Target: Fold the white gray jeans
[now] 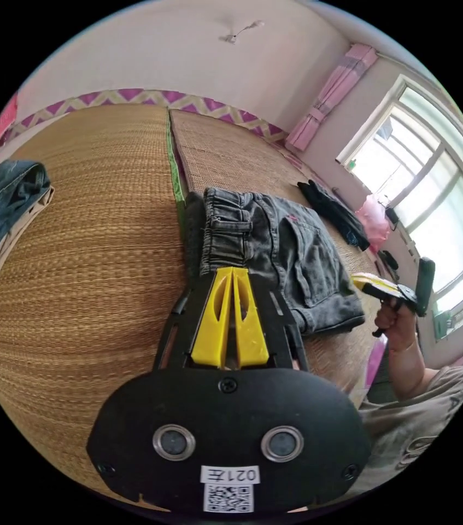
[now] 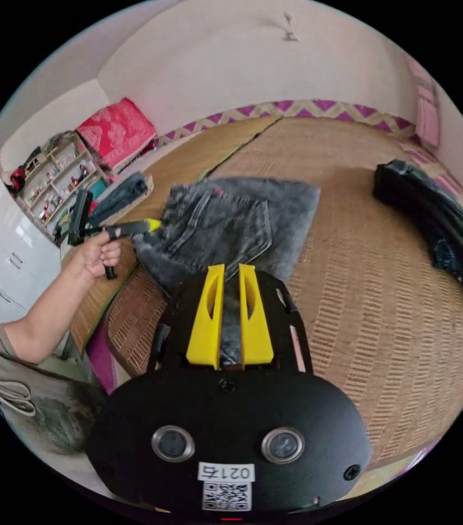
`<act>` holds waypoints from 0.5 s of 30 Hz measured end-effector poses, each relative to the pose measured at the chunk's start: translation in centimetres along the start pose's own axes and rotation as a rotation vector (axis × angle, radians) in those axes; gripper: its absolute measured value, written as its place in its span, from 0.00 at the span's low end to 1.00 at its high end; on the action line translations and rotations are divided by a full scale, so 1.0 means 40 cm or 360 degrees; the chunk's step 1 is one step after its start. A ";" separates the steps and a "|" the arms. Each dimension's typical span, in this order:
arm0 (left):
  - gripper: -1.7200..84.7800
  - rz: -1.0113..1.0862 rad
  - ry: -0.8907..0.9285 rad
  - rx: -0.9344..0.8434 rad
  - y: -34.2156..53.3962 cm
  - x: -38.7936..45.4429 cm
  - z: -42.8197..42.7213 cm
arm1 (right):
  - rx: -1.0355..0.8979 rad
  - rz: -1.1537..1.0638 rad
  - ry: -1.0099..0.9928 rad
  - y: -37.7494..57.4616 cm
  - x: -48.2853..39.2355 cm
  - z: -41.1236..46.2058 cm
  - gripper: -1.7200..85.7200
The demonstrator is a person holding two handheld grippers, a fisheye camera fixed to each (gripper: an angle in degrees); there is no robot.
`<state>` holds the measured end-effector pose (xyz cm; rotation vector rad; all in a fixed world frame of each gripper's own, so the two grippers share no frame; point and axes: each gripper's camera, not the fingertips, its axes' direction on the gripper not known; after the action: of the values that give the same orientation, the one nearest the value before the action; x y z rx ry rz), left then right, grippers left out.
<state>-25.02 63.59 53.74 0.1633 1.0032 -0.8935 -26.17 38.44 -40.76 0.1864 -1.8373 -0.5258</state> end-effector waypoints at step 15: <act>0.14 -0.0327 0.0629 -0.0395 0.161 -0.399 0.272 | -0.0371 0.0739 -0.0893 -0.166 0.631 0.181 0.14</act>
<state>-16.82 71.46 70.64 0.0250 1.5111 -0.9330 -42.15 24.79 -23.67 -0.5890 -2.2420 -0.4835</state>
